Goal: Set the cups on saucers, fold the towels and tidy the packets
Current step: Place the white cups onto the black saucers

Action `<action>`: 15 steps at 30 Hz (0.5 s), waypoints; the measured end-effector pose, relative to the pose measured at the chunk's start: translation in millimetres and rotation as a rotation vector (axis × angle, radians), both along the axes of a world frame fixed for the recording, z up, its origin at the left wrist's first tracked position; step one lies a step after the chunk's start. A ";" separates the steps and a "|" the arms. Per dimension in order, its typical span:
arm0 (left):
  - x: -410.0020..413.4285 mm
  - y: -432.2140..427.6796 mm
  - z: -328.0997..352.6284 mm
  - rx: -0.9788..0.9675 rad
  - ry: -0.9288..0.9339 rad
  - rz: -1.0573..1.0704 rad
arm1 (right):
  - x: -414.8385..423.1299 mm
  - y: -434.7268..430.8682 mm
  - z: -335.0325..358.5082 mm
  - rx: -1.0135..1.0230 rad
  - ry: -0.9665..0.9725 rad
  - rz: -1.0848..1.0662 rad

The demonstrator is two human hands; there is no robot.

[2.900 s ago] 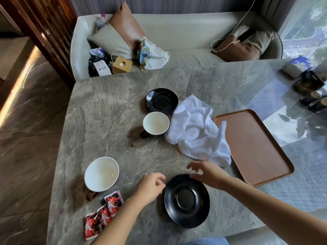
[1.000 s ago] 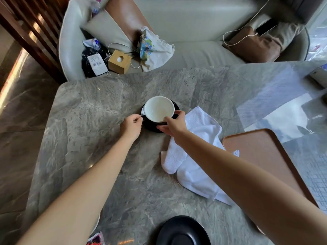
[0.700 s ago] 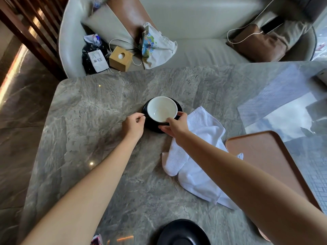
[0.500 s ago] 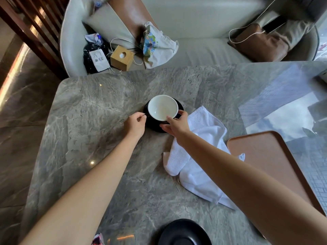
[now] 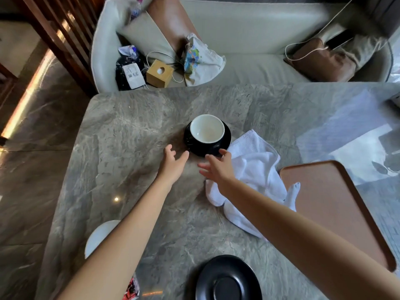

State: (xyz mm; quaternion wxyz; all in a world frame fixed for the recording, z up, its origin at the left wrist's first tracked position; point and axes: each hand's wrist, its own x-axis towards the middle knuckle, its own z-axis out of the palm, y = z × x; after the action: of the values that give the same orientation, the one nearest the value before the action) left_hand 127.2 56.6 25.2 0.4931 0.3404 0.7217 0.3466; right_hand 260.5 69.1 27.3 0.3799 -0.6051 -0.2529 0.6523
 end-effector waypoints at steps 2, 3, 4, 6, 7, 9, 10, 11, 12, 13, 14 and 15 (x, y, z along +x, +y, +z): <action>-9.4 -23.6 5.3 0.027 0.017 -0.015 | -2.4 -18.4 -0.3 -0.013 -0.011 0.067; -14.8 -35.7 7.8 0.040 0.030 -0.018 | -3.7 -27.1 -1.0 -0.032 -0.011 0.100; -22.0 -50.6 11.1 0.060 0.037 -0.009 | -6.6 -37.4 -0.7 -0.053 -0.011 0.144; -33.8 -79.2 16.4 0.099 0.008 0.034 | -11.9 -55.6 -2.0 -0.096 -0.021 0.266; -38.8 -96.1 19.5 0.118 -0.022 0.073 | -15.8 -66.1 -2.1 -0.113 -0.030 0.339; -49.0 -131.2 24.5 0.176 -0.055 0.172 | -26.7 -87.2 -2.6 -0.138 -0.051 0.493; -54.2 -146.8 25.7 0.208 -0.040 0.220 | -33.4 -97.2 -4.1 -0.145 -0.069 0.571; -60.0 -160.7 26.6 0.235 -0.008 0.264 | -41.6 -106.8 -6.1 -0.146 -0.092 0.649; -66.4 -172.8 26.6 0.254 0.031 0.307 | -50.1 -116.1 -8.3 -0.142 -0.113 0.719; -73.4 -183.7 26.1 0.259 0.075 0.351 | -59.0 -124.7 -10.7 -0.131 -0.130 0.774; -81.0 -194.5 24.6 0.251 0.123 0.388 | -67.6 -132.5 -13.3 -0.110 -0.149 0.815; -88.9 -206.0 22.8 0.228 0.171 0.409 | -75.6 -139.6 -16.0 -0.079 -0.175 0.840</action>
State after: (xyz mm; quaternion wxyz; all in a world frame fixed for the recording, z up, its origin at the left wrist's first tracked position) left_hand 38.3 -149.4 48.0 0.3084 0.2688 0.7709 0.4883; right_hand 184.9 -70.5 11.3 0.0348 -0.5169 -0.4833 0.7057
